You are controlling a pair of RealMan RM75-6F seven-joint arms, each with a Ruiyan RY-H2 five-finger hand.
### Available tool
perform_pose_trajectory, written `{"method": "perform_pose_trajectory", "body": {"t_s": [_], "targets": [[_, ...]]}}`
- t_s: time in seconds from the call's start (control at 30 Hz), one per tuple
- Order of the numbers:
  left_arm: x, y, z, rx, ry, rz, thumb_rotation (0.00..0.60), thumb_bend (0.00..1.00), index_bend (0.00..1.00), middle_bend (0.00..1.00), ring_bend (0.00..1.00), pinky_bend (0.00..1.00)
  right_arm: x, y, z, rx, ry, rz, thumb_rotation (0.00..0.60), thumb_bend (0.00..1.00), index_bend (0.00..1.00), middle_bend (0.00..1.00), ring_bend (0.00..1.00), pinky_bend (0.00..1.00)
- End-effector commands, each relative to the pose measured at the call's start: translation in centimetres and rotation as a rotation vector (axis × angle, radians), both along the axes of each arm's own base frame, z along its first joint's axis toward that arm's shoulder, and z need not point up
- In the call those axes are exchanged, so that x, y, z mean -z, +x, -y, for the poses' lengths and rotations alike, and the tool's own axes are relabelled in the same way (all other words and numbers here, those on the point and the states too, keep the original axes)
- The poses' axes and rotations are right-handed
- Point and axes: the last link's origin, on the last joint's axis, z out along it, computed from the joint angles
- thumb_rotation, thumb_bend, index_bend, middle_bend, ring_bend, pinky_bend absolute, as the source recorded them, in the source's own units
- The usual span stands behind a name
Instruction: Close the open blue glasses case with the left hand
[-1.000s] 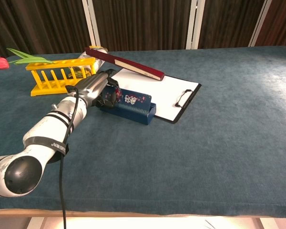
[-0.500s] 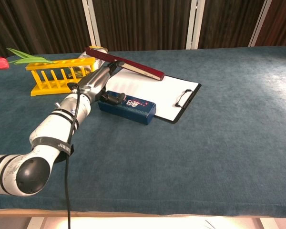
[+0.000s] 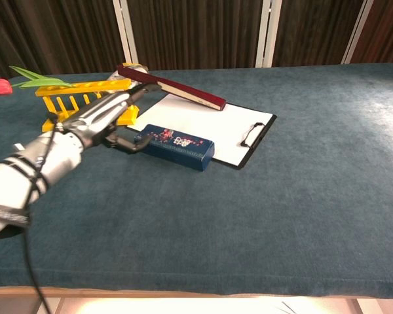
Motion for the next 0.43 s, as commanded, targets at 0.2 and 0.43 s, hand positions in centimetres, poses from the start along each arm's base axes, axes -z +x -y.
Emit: {"method": "perform_pose_trajectory", "body": {"t_s": [0.2,0.43], "targets": [[-13.9,-14.0,12.7,-0.247,0.145,-0.244,0.600,0.41,0.00,0.00,0.00,0.00,1.1,0.2,0.2,0.017,-0.005,-0.043,0.600,0.18,0.00,0.00,0.00,0.00],[-15.1,-14.2,13.0,-0.228,0.185,-0.259,0.600,0.39,0.00,0.00,0.00,0.00,1.7,0.2,0.6,0.034,-0.012,-0.064,0.600,0.18,0.00,0.00,0.00,0.00]]}}
